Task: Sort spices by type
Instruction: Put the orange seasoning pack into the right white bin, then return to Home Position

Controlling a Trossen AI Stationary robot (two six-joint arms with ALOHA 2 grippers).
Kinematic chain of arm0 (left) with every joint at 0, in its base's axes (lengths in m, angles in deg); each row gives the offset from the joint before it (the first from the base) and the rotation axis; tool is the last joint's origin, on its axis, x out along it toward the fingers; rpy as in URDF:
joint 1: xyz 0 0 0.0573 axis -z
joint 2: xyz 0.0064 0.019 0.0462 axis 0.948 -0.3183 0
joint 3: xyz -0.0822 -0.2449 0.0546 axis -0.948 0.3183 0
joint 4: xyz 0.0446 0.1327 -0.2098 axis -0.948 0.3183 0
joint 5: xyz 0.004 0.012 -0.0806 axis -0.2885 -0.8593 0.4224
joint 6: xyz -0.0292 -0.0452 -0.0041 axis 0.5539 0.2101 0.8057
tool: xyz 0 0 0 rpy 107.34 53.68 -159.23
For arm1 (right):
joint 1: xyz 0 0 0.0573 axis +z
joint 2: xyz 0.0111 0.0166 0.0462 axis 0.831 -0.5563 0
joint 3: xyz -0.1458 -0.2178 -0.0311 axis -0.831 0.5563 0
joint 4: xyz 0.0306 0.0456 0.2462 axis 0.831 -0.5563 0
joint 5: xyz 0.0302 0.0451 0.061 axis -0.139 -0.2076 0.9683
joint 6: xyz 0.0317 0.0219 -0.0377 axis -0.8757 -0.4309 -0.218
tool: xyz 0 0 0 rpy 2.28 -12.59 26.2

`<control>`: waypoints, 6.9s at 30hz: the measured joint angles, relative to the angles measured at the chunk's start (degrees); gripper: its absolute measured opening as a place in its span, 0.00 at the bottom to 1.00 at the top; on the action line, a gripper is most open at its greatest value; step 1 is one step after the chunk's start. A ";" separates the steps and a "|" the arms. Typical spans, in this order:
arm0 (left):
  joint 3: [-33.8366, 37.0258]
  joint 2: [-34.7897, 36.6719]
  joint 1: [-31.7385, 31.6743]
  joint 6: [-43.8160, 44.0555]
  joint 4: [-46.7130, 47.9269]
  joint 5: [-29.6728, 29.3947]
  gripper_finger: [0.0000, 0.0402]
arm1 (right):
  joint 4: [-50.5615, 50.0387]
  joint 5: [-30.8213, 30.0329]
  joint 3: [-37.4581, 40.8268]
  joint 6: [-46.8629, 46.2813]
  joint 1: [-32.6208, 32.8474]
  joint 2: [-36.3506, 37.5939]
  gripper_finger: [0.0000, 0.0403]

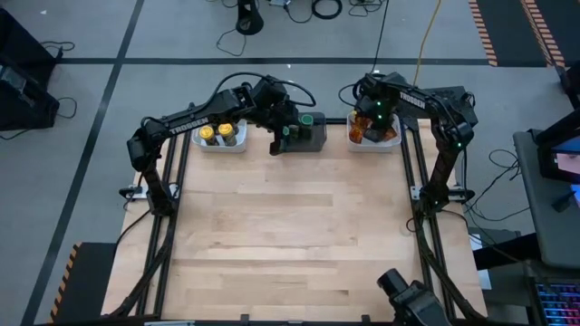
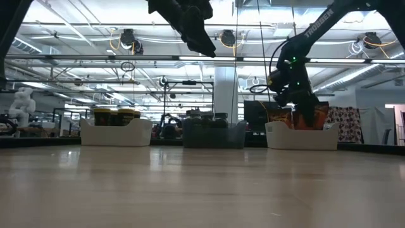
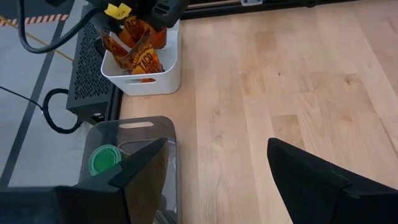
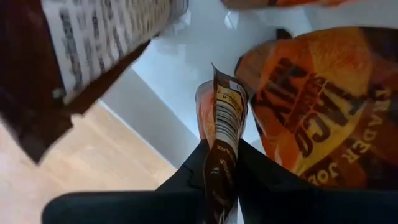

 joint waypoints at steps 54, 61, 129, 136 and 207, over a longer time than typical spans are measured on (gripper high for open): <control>0.00 0.00 0.04 0.29 -4.27 0.04 0.69 | -11.62 16.09 -24.69 -0.22 5.81 5.10 0.35; 0.00 0.00 0.04 3.22 -6.65 -1.35 0.69 | -4.52 26.25 -22.92 3.38 12.44 11.97 0.35; 92.37 62.37 4.24 38.57 -69.63 -13.89 0.69 | 107.89 26.82 74.84 -26.24 33.83 55.95 0.35; 96.55 71.89 4.23 39.28 -68.97 -12.71 0.69 | 103.22 26.86 74.86 -23.69 32.59 60.23 0.35; 101.33 82.64 4.17 32.64 -61.49 -21.81 0.69 | 74.07 4.04 80.87 -25.79 32.24 98.79 0.16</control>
